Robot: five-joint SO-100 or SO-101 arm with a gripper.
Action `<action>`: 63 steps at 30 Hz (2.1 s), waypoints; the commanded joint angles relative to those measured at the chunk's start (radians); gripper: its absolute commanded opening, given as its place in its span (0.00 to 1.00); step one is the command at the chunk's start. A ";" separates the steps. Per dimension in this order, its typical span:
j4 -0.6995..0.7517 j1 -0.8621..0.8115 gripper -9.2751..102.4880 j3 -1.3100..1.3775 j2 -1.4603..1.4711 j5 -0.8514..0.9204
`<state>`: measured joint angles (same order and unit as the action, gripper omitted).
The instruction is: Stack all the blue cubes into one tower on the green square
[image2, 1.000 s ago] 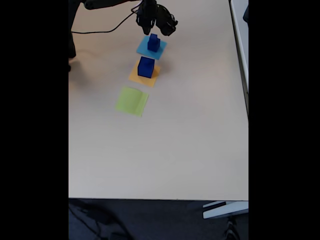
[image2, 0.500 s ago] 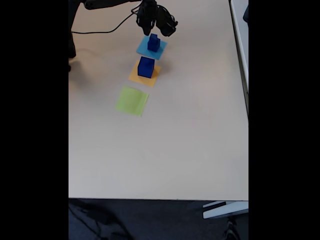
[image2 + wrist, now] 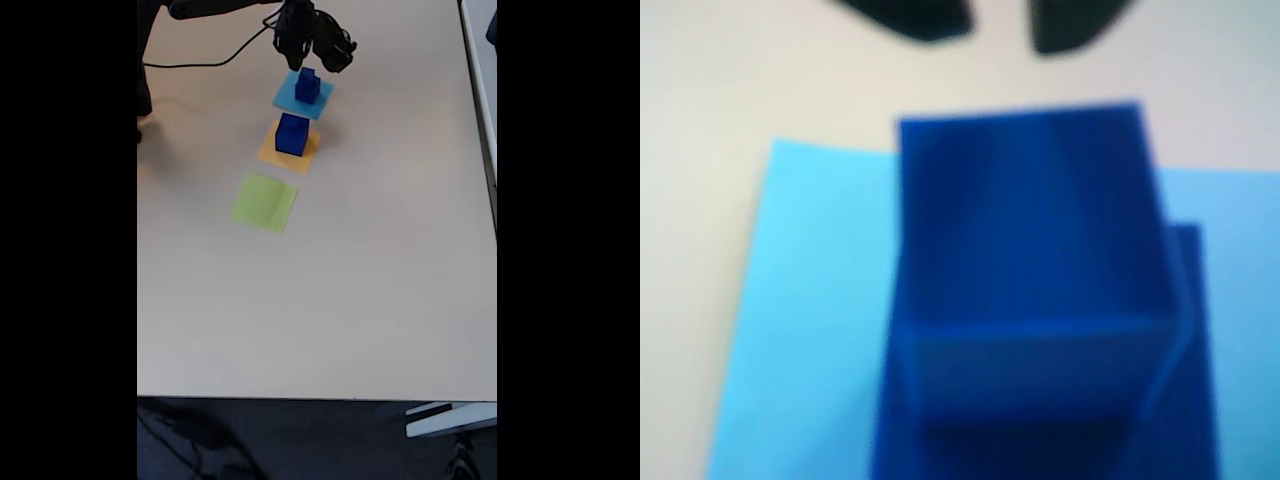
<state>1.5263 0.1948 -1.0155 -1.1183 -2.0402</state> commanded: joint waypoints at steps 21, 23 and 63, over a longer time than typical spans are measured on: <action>-0.035 0.009 0.08 -0.015 -0.066 0.003; -0.035 0.009 0.08 -0.017 -0.066 0.005; 0.077 -0.072 0.08 -0.002 -0.201 0.107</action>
<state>1.5677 0.1534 -1.0508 -1.2072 -1.9650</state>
